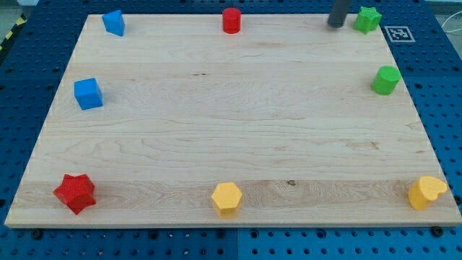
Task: Nudge the yellow heart a bit right
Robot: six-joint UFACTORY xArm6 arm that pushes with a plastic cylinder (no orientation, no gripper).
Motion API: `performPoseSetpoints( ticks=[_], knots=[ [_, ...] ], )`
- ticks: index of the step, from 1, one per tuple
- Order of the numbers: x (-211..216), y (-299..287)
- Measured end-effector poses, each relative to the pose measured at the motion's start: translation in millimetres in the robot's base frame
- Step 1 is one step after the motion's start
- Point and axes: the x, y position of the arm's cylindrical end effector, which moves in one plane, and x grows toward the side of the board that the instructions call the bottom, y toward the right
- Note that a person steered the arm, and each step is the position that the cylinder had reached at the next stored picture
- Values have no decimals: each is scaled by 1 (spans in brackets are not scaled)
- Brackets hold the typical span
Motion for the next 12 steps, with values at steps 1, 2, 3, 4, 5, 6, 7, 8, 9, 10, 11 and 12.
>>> performPoseSetpoints(
  ticks=[1,2,3,4,5,6,7,8,9,10,11,12],
  knots=[
    [63,-36],
    [156,-37],
    [259,-37],
    [362,-38],
    [380,-35],
    [380,-21],
    [377,28],
    [379,68],
    [378,75],
    [379,87],
    [379,83],
    [379,92]
  ],
)
